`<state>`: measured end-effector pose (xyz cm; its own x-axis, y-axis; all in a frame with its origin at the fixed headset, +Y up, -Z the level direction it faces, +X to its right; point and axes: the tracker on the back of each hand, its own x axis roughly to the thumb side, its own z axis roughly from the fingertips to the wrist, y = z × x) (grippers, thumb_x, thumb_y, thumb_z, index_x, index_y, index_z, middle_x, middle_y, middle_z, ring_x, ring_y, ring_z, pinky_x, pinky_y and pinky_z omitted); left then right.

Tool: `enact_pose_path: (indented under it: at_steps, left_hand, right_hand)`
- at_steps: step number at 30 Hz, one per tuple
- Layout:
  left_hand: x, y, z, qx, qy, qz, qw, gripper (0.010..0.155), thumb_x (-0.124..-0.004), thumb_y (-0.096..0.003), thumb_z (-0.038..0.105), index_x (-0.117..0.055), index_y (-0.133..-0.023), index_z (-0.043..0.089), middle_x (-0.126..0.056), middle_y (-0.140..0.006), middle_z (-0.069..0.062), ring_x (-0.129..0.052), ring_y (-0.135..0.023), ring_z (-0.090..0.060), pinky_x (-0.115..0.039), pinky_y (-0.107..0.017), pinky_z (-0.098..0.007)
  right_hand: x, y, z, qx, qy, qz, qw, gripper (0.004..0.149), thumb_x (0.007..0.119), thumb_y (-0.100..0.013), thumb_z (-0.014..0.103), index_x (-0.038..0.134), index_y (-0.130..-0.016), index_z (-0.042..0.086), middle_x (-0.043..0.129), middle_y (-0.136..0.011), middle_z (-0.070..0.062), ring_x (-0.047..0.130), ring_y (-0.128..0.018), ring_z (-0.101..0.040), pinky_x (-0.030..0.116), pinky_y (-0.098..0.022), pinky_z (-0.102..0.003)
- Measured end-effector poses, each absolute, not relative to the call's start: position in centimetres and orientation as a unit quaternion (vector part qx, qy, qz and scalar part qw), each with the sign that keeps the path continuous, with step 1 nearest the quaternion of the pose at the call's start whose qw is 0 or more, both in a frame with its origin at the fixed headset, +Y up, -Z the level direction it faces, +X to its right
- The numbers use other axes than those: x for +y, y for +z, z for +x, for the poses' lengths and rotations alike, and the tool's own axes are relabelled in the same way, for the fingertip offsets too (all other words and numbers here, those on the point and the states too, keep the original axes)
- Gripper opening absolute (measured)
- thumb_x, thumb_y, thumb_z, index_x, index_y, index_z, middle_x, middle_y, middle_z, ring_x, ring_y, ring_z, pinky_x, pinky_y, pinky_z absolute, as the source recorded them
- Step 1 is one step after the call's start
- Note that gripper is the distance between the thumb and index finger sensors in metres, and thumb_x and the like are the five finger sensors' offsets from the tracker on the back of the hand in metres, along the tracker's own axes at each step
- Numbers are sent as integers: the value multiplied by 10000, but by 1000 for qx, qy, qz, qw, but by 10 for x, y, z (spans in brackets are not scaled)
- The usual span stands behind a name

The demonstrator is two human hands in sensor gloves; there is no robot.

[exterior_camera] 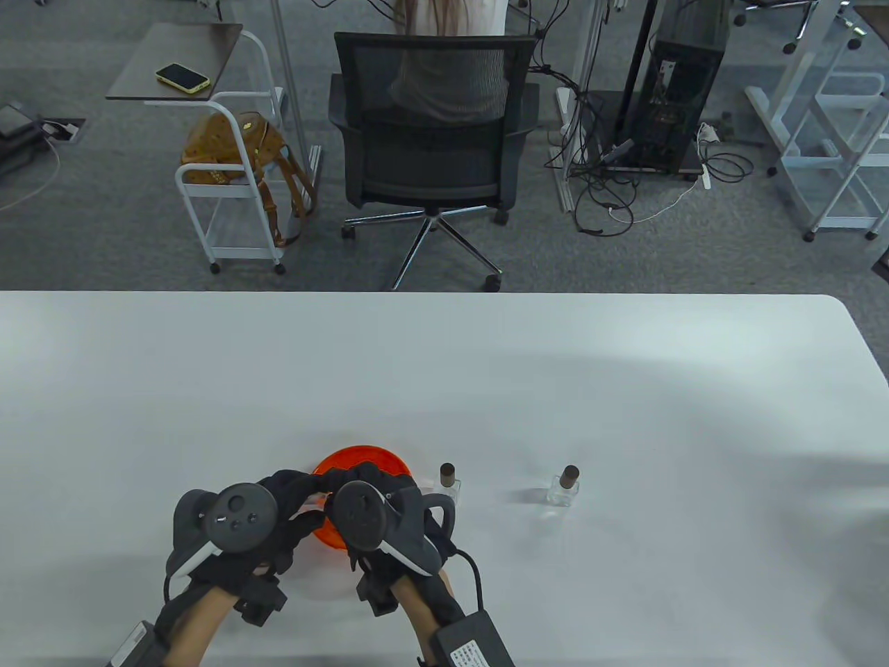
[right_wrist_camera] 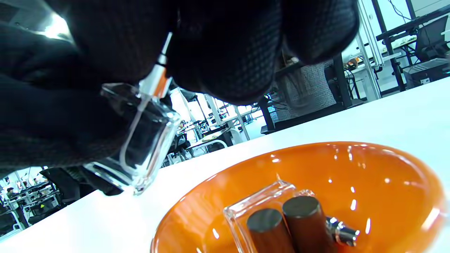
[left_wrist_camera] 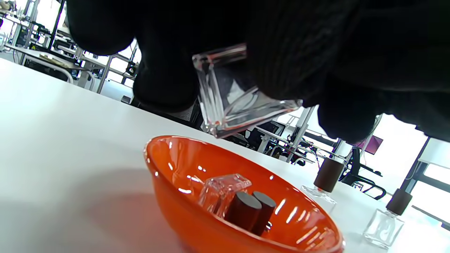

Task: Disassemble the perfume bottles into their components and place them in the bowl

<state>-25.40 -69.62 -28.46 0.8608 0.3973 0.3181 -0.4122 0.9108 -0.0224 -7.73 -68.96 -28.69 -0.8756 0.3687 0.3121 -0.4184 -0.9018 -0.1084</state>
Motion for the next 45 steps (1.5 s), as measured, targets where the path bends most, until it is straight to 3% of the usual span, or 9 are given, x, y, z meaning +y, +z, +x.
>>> enact_pose_path:
  at_steps: [3,7,11,16,20,25,29,42,45]
  left_hand:
    - [-697,-285,-253,-165,205,16,965,536,-917,-399,382,-892,-911,224,-962,-892,-104,-1053,-657,-288,-748,-603,-570]
    - [-696,-284,-252,-160,200,27,966,535,-907,-404,380,-889,-912,212,-964,-883,-107,-1056,-646,-285,-751,-602,-569]
    - [-699,-286,-253,-165,202,9,965,536,-914,-400,385,-889,-912,227,-960,-896,-100,-1051,-663,-290,-746,-606,-571]
    - [-698,-285,-254,-161,202,23,966,536,-906,-405,382,-887,-912,210,-963,-885,-107,-1055,-650,-289,-748,-603,-571]
    - [-699,-286,-255,-165,208,12,964,536,-913,-401,386,-889,-911,221,-961,-893,-104,-1052,-659,-290,-746,-605,-572]
    - [-699,-286,-255,-159,201,21,966,535,-906,-404,383,-888,-911,212,-965,-884,-109,-1055,-648,-290,-748,-603,-572]
    - [-700,-286,-256,-165,210,10,964,536,-912,-400,388,-890,-910,221,-962,-891,-105,-1053,-658,-292,-747,-604,-572]
    - [-699,-286,-254,-160,202,16,966,535,-903,-404,387,-888,-910,212,-965,-884,-108,-1055,-653,-291,-746,-605,-572]
    - [-700,-286,-256,-163,216,10,963,535,-909,-403,388,-890,-910,217,-962,-890,-109,-1053,-658,-294,-744,-605,-574]
  right_hand:
    - [-691,-288,-77,-92,966,141,195,413,804,-358,475,872,-744,346,1012,-577,89,1050,-333,-46,856,-512,-456]
    - [-691,-288,-78,-74,965,150,203,482,843,-360,406,774,-833,339,907,-787,66,1025,-489,-53,821,-557,-468]
    - [-692,-288,-78,-96,965,143,196,415,805,-349,487,877,-737,358,1003,-612,88,1052,-356,-49,853,-518,-454]
    - [-690,-288,-78,-75,964,148,209,488,860,-352,404,780,-829,337,904,-796,68,1026,-499,-55,821,-557,-469]
    - [-690,-288,-78,-94,964,142,203,410,809,-353,474,876,-739,354,1005,-606,85,1051,-350,-48,854,-516,-455]
    - [-691,-288,-79,-73,965,149,204,469,849,-359,401,790,-822,344,905,-799,68,1031,-509,-59,821,-559,-469]
    - [-690,-288,-79,-96,965,143,196,409,811,-351,475,877,-738,358,1004,-607,89,1052,-354,-48,853,-520,-456]
    - [-691,-288,-78,-71,965,150,204,486,854,-357,398,782,-834,339,898,-812,67,1029,-514,-58,818,-568,-472]
    - [-690,-287,-78,-97,964,145,202,432,790,-352,498,869,-751,355,994,-646,81,1056,-387,-50,848,-532,-458]
